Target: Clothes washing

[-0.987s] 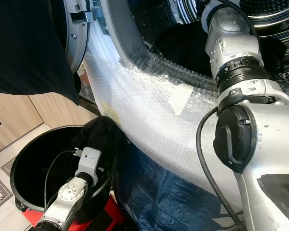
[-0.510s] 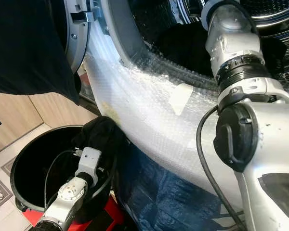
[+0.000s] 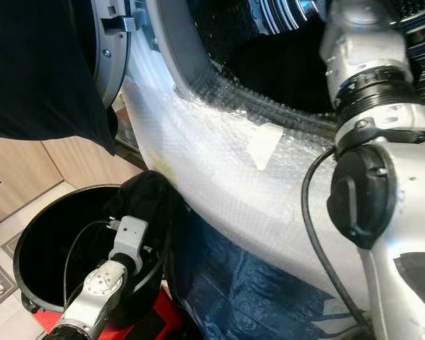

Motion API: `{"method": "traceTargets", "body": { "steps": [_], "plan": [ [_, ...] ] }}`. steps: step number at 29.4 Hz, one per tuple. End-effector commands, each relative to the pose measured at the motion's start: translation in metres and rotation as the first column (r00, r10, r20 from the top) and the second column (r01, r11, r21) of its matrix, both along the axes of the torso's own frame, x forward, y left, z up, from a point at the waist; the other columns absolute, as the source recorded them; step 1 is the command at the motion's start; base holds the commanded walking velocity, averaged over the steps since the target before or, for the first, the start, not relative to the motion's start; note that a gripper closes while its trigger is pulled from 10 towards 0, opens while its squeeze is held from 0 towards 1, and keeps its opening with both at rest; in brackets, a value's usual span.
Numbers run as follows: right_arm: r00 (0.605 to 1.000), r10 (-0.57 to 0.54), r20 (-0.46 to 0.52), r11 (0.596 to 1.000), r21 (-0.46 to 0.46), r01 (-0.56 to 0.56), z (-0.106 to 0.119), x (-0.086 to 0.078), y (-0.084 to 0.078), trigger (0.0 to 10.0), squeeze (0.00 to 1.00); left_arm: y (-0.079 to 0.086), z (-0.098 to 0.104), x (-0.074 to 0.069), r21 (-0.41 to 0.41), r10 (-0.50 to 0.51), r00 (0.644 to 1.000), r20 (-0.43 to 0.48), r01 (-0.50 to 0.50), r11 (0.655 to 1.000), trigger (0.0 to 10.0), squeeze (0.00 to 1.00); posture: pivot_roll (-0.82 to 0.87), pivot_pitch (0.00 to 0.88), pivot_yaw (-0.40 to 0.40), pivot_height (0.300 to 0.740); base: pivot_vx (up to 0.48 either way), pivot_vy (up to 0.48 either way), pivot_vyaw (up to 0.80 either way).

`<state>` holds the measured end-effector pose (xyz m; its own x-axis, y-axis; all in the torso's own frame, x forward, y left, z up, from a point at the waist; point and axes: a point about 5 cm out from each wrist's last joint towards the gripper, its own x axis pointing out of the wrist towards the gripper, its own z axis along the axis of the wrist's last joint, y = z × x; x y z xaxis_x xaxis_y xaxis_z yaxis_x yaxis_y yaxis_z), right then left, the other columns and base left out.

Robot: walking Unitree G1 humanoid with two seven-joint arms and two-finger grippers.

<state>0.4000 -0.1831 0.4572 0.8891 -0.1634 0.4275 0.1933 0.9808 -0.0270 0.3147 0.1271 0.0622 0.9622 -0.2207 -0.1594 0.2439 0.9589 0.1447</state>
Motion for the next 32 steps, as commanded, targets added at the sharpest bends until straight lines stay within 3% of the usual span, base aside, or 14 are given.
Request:
{"method": "traceTargets", "body": {
  "steps": [1,6,7,23,26,27,28,29,31,32],
  "plan": [
    [0.999,0.009,0.053,1.000,0.019,-0.010,0.009,-0.005,-0.002,10.0,0.00,-0.004,-0.006,-0.005,0.006,-0.022,0.999,-0.028,0.022,1.000,10.0,0.00,0.00,0.117,-0.012,0.740,0.000,0.000,0.00],
    [0.989,0.129,0.071,0.981,0.136,-0.138,-0.001,-0.004,0.000,10.0,0.00,-0.003,-0.006,-0.006,0.005,-0.017,0.999,-0.029,0.017,1.000,10.0,0.00,0.00,0.119,-0.017,0.740,0.000,0.000,0.00],
    [0.977,0.195,0.084,0.964,0.167,-0.207,-0.002,-0.006,0.004,10.0,0.00,-0.003,-0.006,-0.006,0.004,-0.015,0.999,-0.029,0.015,1.000,10.0,0.00,0.00,0.119,-0.017,0.740,0.000,0.000,0.00],
    [0.951,0.226,0.211,0.957,0.131,-0.257,-0.007,-0.049,0.001,10.0,0.00,-0.003,-0.008,-0.007,0.000,-0.011,0.999,-0.035,0.011,1.000,10.0,0.00,-0.01,0.116,-0.020,0.740,0.000,0.000,0.00],
    [0.933,0.289,0.213,0.940,0.121,-0.319,-0.025,-0.069,0.007,10.0,0.00,-0.003,-0.008,-0.008,-0.001,-0.009,0.999,-0.034,0.009,1.000,10.0,0.00,0.00,0.129,-0.021,0.740,0.000,0.000,0.00],
    [0.933,0.289,0.213,0.940,0.121,-0.319,-0.025,-0.069,0.007,10.0,0.00,-0.003,-0.008,-0.008,-0.001,-0.009,0.999,-0.034,0.009,1.000,10.0,0.00,0.00,0.129,-0.021,0.740,0.000,0.000,0.00],
    [0.925,0.311,0.219,0.932,0.117,-0.342,-0.029,-0.073,0.009,10.0,0.00,-0.002,-0.008,-0.008,0.000,-0.006,0.999,-0.035,0.006,1.000,10.0,0.00,0.00,0.130,-0.022,0.740,0.000,0.000,0.00],
    [0.884,0.395,0.249,0.900,0.089,-0.427,-0.034,-0.084,0.016,10.0,0.00,0.000,-0.008,-0.008,0.002,-0.003,0.999,-0.035,0.003,1.000,10.0,0.00,-0.01,0.134,-0.019,0.740,0.000,0.000,0.00],
    [0.862,0.434,0.263,0.881,0.076,-0.467,-0.035,-0.090,0.020,10.0,0.00,0.001,-0.008,-0.008,0.003,-0.003,0.999,-0.035,0.003,1.000,10.0,0.00,-0.01,0.134,-0.019,0.740,0.000,0.000,0.00],
    [0.818,0.495,0.293,0.845,0.057,-0.532,-0.037,-0.098,0.024,10.0,0.00,0.001,-0.008,-0.008,0.006,-0.003,0.999,-0.036,0.003,1.000,10.0,0.00,-0.01,0.134,-0.019,0.740,0.000,0.000,0.00]
  ]
}}
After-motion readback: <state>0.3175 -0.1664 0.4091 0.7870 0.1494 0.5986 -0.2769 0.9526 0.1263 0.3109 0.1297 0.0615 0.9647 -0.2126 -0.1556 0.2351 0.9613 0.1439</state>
